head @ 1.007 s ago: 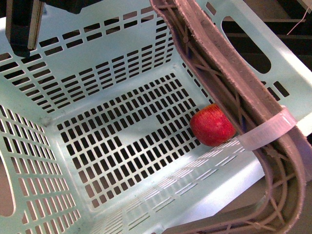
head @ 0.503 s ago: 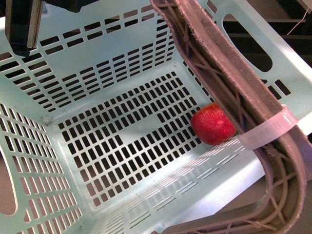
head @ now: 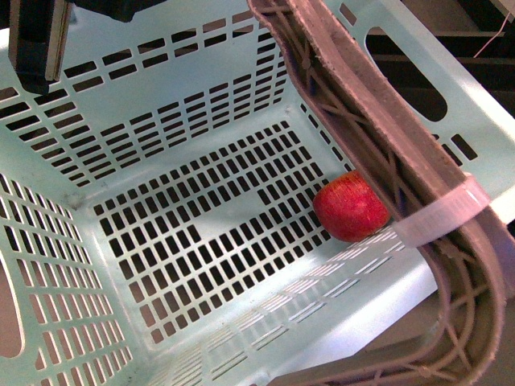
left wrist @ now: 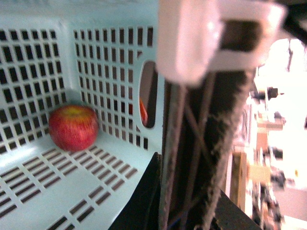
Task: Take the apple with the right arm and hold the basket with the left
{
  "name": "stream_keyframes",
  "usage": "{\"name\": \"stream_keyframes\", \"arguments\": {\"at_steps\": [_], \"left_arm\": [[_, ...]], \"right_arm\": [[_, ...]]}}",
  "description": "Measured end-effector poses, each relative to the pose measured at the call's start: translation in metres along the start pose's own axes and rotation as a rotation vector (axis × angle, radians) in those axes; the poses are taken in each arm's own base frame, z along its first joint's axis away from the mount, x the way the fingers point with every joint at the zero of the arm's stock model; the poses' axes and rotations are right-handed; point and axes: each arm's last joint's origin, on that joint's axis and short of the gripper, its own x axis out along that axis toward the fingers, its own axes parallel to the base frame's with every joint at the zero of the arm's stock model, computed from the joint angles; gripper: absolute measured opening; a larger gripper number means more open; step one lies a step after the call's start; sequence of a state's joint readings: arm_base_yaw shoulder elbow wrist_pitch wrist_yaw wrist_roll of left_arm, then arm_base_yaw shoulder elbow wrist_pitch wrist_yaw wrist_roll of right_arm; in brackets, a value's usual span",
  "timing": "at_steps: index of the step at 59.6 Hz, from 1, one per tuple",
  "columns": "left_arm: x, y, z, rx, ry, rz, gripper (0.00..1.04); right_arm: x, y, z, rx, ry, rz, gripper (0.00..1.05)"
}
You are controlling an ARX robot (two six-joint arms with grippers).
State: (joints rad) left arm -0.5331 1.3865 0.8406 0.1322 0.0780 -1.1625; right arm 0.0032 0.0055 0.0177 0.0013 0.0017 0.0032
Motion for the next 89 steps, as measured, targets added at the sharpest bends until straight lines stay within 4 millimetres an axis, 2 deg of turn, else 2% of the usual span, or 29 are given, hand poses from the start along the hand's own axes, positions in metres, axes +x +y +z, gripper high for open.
{"name": "stream_keyframes", "arguments": {"at_steps": [3,11,22,33,47,59,72,89], "left_arm": [[0.002,0.001,0.008,-0.058,-0.191,0.065,0.08],[0.003,0.005,0.043,-0.119,-0.397,0.12,0.08],[0.006,0.028,0.078,-0.243,-0.478,0.132,0.08],[0.021,0.061,0.096,-0.455,-0.482,0.148,0.08],[0.038,0.093,0.106,-0.577,-0.458,0.196,0.08],[0.045,0.117,0.111,-0.608,-0.435,0.253,0.08],[0.038,0.136,0.105,-0.63,-0.382,0.283,0.08],[0.024,0.149,0.094,-0.645,-0.363,0.306,0.08]], "right_arm": [[0.0,0.0,0.0,0.0,0.0,0.002,0.96],[0.0,0.0,0.0,0.0,0.0,-0.001,0.96],[0.0,0.0,0.0,0.0,0.0,0.002,0.96],[0.0,0.0,0.0,0.0,-0.001,0.002,0.96],[0.0,0.0,0.0,0.0,-0.001,0.002,0.96],[0.0,0.0,0.0,0.0,-0.001,0.002,0.96],[0.0,0.0,0.0,0.0,-0.001,0.002,0.96],[0.0,0.0,0.0,0.0,-0.001,0.002,0.96]]}}
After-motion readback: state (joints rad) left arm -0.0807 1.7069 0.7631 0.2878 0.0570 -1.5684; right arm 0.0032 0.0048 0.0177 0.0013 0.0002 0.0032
